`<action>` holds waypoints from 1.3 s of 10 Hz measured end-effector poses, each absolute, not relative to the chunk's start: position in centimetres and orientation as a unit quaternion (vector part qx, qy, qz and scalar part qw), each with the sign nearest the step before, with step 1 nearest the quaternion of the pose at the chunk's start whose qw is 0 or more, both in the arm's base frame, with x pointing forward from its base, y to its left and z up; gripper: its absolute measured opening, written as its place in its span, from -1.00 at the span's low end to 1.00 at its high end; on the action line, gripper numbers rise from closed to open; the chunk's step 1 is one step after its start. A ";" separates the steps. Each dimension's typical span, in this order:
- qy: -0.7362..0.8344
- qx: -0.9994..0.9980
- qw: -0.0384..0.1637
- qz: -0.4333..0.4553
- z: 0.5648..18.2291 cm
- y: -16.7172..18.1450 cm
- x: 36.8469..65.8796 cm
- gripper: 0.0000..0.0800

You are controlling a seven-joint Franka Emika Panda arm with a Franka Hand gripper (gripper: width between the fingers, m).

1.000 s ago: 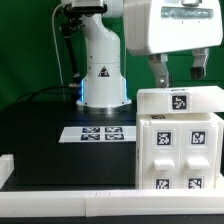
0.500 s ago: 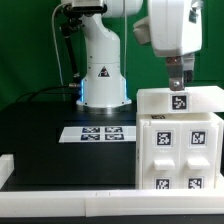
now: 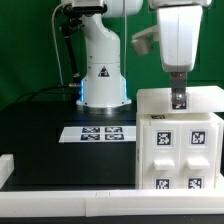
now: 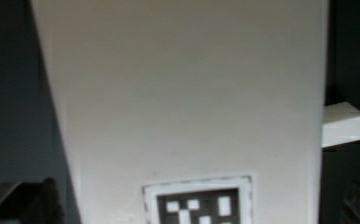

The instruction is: Assemble cabinet

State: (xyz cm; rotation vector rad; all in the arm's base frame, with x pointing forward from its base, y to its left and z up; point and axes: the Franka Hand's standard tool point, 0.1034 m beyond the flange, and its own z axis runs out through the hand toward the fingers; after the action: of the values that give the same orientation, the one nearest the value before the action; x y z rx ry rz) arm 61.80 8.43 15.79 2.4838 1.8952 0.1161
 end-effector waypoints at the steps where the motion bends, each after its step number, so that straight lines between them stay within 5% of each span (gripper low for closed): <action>1: 0.605 0.795 0.008 0.038 15.8 8.4 61.8 0.99; 3: 0.596 0.802 0.008 0.037 15.8 8.4 61.8 0.40; 6: 0.568 0.822 0.005 0.038 15.8 8.3 61.8 0.40; 13: 0.192 0.981 -0.012 0.038 15.7 8.4 61.8 0.40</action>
Offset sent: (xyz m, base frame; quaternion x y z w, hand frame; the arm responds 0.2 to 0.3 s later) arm 0.0000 0.0000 0.0000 0.0000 0.0000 0.0650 0.9979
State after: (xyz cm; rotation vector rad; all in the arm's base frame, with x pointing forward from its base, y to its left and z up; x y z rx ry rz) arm 61.80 8.38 15.74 3.1037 0.6075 0.1187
